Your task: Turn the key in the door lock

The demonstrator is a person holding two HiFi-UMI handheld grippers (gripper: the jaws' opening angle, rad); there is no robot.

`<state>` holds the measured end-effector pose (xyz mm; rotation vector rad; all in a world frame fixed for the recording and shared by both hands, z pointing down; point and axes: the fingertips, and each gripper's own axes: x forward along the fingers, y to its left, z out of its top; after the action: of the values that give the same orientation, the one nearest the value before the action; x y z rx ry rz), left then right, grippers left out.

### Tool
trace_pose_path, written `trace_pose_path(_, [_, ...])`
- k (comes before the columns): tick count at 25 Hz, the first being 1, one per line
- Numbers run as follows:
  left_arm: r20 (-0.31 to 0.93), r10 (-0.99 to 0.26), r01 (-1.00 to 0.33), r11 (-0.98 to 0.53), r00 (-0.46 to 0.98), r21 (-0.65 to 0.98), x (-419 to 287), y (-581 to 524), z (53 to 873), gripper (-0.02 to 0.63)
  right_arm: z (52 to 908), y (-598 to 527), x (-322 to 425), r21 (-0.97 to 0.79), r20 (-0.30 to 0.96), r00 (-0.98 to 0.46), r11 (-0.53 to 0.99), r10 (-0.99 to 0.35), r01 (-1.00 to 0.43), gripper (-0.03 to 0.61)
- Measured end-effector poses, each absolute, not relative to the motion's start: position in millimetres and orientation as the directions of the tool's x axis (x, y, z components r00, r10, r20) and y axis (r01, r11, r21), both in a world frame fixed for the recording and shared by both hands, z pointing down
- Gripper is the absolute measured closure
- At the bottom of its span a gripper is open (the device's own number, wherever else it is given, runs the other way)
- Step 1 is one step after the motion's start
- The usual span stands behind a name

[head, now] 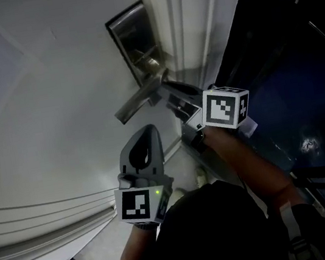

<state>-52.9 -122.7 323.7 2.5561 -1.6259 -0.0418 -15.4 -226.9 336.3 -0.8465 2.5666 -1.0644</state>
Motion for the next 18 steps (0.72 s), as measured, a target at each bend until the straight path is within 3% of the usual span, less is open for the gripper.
trace_pose_path(7, [0.045, -0.904, -0.901, -0.418, 0.425, 0.112, -50.4, -122.8, 324.8, 0.606, 344.5, -229.8, -10.5, -0.909, -0.079, -0.826, 0.381, -0.558, -0.171, 0.552])
trace_pose_path(12, [0.044, -0.905, -0.903, -0.416, 0.422, 0.11, -49.9, -123.1, 325.0, 0.606, 343.0, -229.7, -13.0, -0.952, -0.193, -0.832, 0.303, -0.52, 0.032, 0.535])
trace_pose_path(18, [0.044, -0.903, -0.9, -0.42, 0.427, 0.113, -47.8, -124.2, 326.8, 0.606, 337.9, -227.1, -9.3, -0.92, -0.22, -0.831, 0.391, -0.51, 0.004, 0.529])
